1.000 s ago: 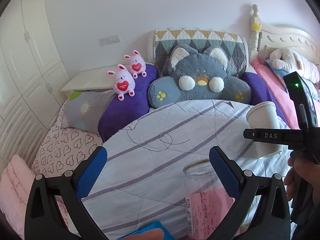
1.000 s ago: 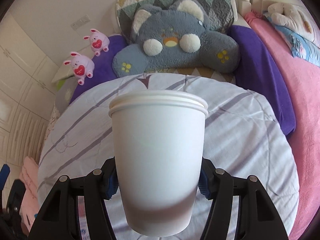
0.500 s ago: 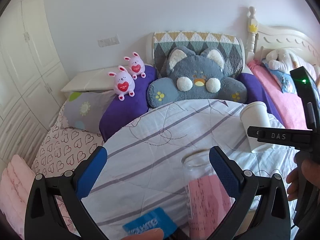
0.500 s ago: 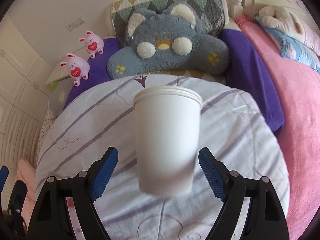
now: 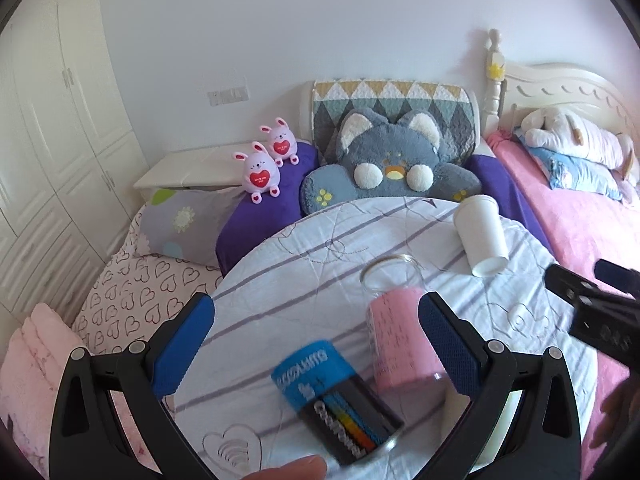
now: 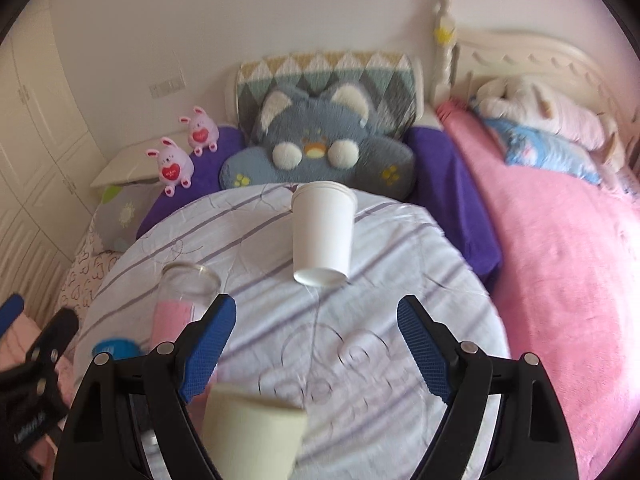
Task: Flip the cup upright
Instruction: 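Reach the left gripper to the standing white cup and grasp it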
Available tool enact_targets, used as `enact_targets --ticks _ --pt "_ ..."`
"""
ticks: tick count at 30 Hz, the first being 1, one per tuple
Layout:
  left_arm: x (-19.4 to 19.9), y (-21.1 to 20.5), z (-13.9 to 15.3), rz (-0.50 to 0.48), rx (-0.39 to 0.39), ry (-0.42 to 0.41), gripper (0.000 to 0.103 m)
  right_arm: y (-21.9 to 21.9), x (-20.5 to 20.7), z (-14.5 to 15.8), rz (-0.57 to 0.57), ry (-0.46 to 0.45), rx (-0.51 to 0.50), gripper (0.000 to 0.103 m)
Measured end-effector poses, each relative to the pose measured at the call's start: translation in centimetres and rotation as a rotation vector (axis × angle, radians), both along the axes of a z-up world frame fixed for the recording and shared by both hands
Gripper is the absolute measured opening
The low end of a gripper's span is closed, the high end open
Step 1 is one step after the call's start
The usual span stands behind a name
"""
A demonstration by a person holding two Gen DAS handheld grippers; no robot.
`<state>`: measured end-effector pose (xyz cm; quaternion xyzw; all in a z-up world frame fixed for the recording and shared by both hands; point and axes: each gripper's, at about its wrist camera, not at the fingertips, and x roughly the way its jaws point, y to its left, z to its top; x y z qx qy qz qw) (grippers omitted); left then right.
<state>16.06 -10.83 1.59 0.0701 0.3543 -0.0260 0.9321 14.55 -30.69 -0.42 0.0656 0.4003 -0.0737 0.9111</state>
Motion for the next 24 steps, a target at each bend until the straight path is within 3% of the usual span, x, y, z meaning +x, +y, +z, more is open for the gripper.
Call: enact_targets --ticks 10,17,24 --pt "-3.8 -2.9 0.2 -0.056 0.014 0.006 0.103 -0.8 -8.0 1.0 -0.066 -0.051 -0.034 0.084" --pt "-4.2 -5.4 -0.1 -0.076 0.046 0.013 0.103 -2.7 -7.9 0.6 -0.076 -0.061 -0.004 0.084" --pt "-2.0 -8.3 -0.7 -0.098 0.039 0.054 0.103 -5.2 -7.4 -0.7 -0.089 -0.046 0.011 0.084"
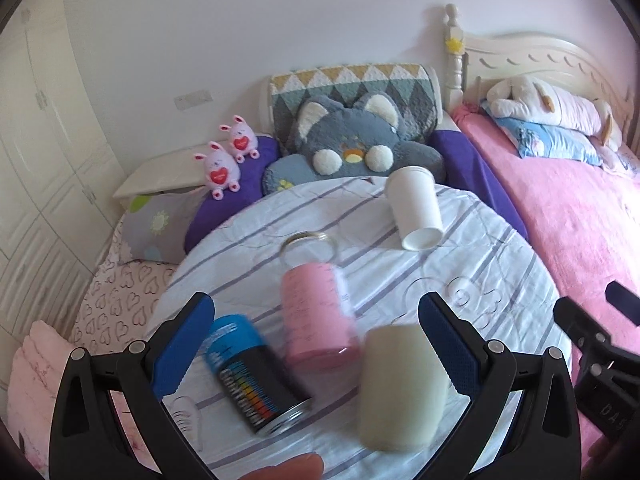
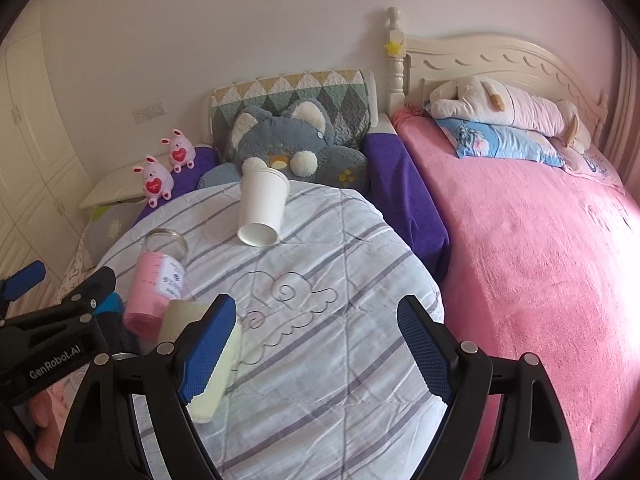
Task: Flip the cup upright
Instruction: 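Reach the left gripper to the standing white cup and grasp it, then lift the cup with the left gripper and turn its opening upward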
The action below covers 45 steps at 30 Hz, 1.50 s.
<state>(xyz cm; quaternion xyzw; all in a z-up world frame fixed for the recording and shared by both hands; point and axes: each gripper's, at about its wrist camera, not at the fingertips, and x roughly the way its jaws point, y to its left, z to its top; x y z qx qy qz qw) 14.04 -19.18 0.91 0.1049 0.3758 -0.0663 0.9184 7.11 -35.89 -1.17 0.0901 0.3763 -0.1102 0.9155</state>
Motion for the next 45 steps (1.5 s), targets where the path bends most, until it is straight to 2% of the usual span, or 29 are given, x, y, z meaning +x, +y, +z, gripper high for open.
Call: enact_targets --ticks 10,17,27,31,35,36,38,40,45 --pt "7.8 -7.1 -2.0 -0.036 -0.017 0.136 0.103 -5.5 4.3 -1.7 -0.037 0.038 0.021 0.084" --pt "13.6 -10.7 -4.8 -0.026 -0.011 0.245 0.103 -7.7 7.7 -2.7 -0.032 0.055 0.040 0.084" --pt "19.0 -12.2 -9.4 0.040 -0.015 0.352 0.103 -9.0 11.4 -4.9 -0.005 0.091 0.069 0.084" --pt "20.1 -12.5 -10.3 0.046 -0.022 0.370 0.103 -9.4 11.8 -5.6 -0.008 0.104 0.078 0.084" --pt "21.2 -12.1 -10.7 0.058 -0.061 0.400 0.103 -9.8 12.1 -5.9 -0.014 0.112 0.084 0.084" --pt "21.3 -11.9 -10.7 0.060 -0.073 0.403 0.101 -9.8 12.0 -5.9 -0.015 0.112 0.083 0.084" --pt "21.5 -11.7 -10.7 0.056 -0.089 0.406 0.091 -9.8 12.0 -6.0 -0.018 0.113 0.083 0.084" --pt "21.7 -11.7 -10.6 0.042 -0.102 0.413 0.074 -9.8 12.0 -6.0 -0.019 0.113 0.083 0.084" --pt "21.5 -11.3 -10.3 0.013 -0.134 0.409 0.072 -9.8 12.1 -5.9 -0.018 0.112 0.080 0.084"
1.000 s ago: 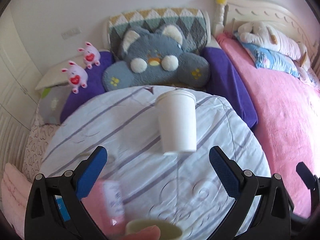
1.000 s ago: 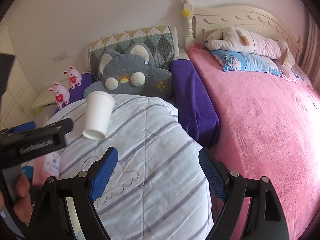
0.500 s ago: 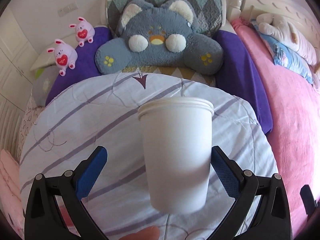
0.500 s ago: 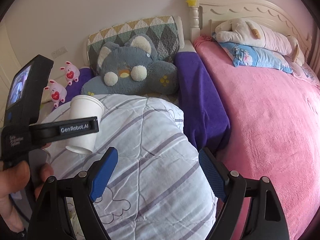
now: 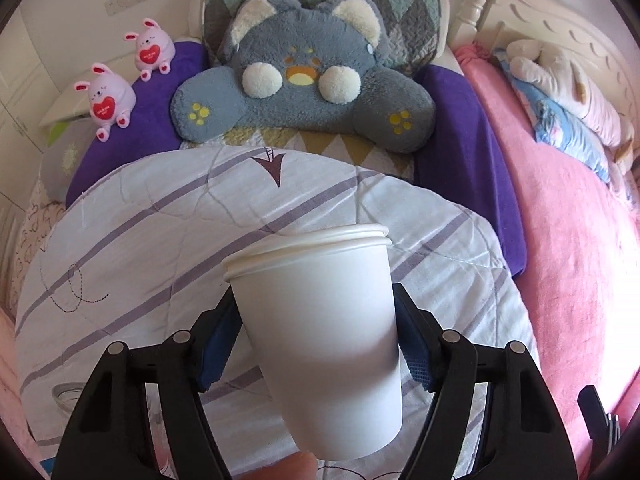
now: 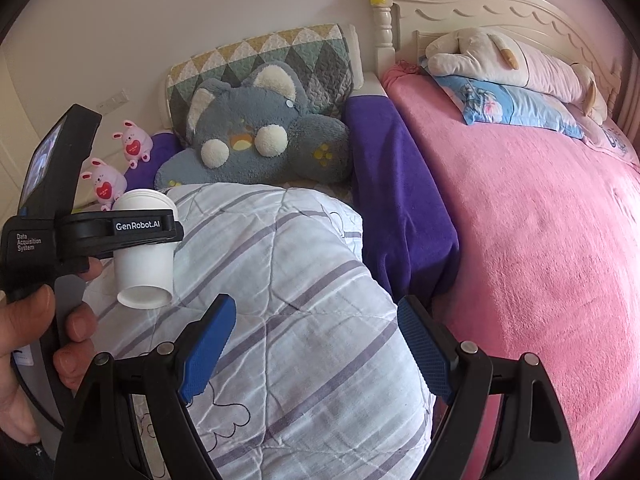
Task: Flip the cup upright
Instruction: 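Lift the cup with the left gripper and turn its opening upward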
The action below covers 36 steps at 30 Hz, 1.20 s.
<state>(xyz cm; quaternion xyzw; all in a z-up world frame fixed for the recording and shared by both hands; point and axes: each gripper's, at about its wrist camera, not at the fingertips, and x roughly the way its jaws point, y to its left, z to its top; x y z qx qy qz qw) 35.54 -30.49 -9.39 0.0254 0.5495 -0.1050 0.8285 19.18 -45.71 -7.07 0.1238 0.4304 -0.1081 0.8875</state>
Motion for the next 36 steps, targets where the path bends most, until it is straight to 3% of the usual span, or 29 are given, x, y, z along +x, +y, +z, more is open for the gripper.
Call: enact_targets --ticks 3,9,19,27,36 --pt "-0.5 0.4 0.7 -0.018 -0.025 -0.023 0.072 0.3 -0.2 0.2 0.001 -0.003 -0.005 0.084" --pt "-2.6 0.8 3.8 -0.078 -0.026 -0.164 0.071 0.9 -0.9 0.9 -0.001 -0.015 -0.008 0.084" --pt "-4.9 1.2 3.8 -0.105 0.009 -0.179 0.071 2.3 -2.4 1.6 -0.004 -0.023 -0.009 0.084" --pt "-6.5 0.8 5.4 -0.126 0.032 -0.270 0.071 2.4 -3.4 2.1 -0.017 -0.031 -0.009 0.084" --pt "-5.8 0.7 4.1 -0.120 0.070 -0.227 0.071 2.2 -4.1 2.3 -0.023 -0.035 -0.006 0.084"
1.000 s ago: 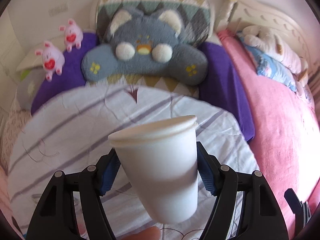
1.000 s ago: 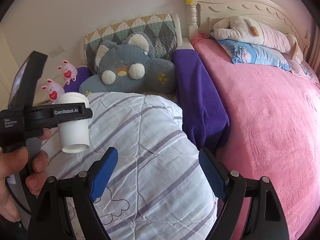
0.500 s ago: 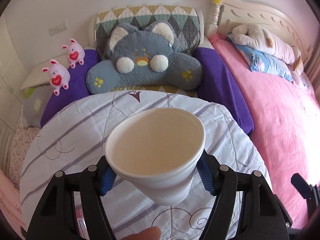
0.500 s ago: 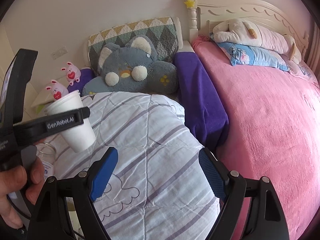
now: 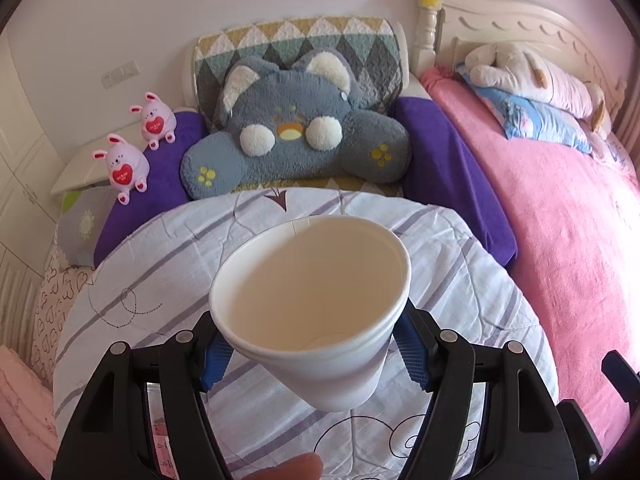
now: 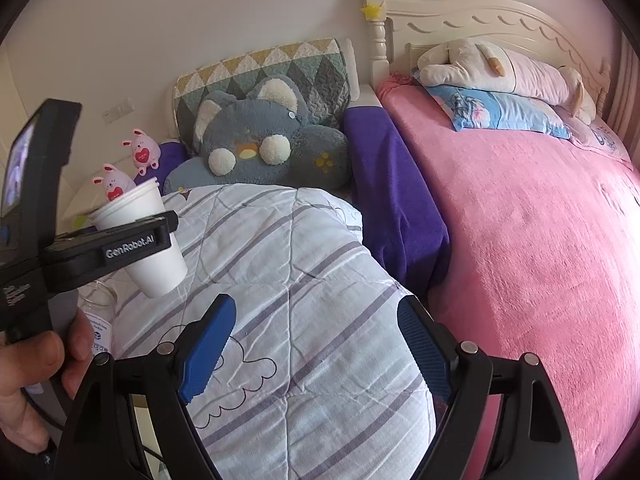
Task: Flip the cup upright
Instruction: 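Lift the cup with the left gripper and turn its opening upward, then lower the cup upright onto the cover and open the left gripper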
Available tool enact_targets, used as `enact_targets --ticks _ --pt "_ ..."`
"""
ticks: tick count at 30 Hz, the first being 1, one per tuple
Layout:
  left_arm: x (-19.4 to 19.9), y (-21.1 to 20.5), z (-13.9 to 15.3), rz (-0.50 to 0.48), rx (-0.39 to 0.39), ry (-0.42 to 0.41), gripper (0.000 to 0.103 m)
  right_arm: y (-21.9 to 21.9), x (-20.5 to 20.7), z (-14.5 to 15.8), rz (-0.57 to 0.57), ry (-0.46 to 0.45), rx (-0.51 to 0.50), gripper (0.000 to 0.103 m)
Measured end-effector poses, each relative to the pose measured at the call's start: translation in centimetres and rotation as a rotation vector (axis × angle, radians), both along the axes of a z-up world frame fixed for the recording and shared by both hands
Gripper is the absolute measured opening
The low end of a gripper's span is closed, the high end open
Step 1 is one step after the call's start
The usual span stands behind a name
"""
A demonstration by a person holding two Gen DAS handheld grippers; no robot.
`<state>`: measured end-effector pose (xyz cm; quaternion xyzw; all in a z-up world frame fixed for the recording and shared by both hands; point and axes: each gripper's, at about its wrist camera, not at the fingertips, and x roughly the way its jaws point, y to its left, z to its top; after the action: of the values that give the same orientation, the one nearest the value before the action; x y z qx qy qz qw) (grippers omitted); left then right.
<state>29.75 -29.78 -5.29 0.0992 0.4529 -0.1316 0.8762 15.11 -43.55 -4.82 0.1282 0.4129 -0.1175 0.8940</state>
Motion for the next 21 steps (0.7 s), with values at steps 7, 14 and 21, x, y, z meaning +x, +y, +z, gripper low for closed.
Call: enact_targets --ticks 7,14,21 --pt "0.2 0.0 -0.3 0.000 0.013 0.011 0.072 -0.4 -0.2 0.0 -0.009 -0.002 0.002 0.084" --pt "0.5 0.1 -0.7 0.000 0.027 0.040 0.072 -0.5 -0.2 0.0 -0.008 0.001 0.004 0.084" --pt "0.5 0.1 -1.0 -0.004 0.064 0.091 0.079 -0.5 -0.3 0.0 -0.010 -0.002 0.002 0.084"
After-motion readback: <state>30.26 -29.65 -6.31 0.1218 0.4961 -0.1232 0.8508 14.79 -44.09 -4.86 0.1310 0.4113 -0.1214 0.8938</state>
